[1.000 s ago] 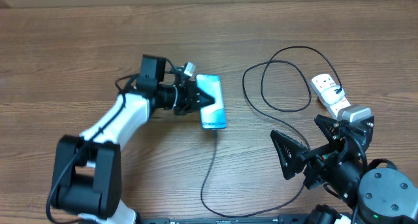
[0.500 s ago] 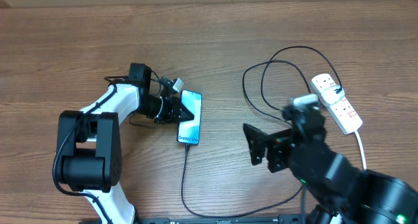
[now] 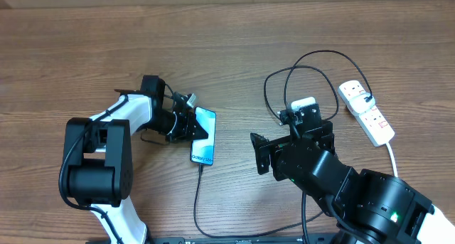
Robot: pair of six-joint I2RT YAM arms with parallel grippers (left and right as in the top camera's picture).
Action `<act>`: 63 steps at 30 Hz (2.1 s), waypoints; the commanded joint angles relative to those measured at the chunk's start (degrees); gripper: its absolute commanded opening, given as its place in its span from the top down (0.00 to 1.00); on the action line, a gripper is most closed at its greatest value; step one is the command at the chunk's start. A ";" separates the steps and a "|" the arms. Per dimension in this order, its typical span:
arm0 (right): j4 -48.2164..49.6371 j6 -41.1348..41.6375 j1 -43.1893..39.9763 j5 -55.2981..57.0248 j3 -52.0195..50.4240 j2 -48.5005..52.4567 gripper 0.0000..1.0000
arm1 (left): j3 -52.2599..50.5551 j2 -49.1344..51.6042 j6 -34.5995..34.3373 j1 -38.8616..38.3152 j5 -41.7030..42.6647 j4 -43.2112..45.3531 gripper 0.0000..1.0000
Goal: Plug charger to phone and switch on socket
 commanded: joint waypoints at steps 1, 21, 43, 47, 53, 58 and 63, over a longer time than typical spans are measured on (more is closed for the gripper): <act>0.42 0.20 -0.13 1.01 -0.52 -0.31 0.00 | -3.06 0.61 -1.40 -0.33 -8.55 2.27 0.94; 2.78 0.22 -0.13 0.96 -0.52 -0.31 0.00 | -3.43 0.61 -4.46 -0.37 -23.61 -2.08 0.59; 7.96 0.22 -0.11 -4.11 -0.57 0.70 0.00 | -3.43 0.61 -12.87 -0.48 -39.41 -4.68 0.33; 10.99 0.22 -0.11 -8.22 -0.59 2.86 0.00 | -2.08 0.07 -15.41 -0.50 -43.43 -6.75 0.15; 13.75 12.04 -0.24 -7.85 -0.59 13.81 0.66 | 2.05 -15.98 -19.93 -0.48 -43.91 -7.37 0.00; 4.33 22.95 -4.52 -6.95 -0.59 20.98 0.96 | 3.10 -36.15 -20.81 -0.48 -44.92 -9.79 0.00; -6.32 29.16 -21.68 -1.29 -0.59 22.45 0.96 | 3.02 -61.13 -24.44 -0.48 -50.51 -17.22 0.00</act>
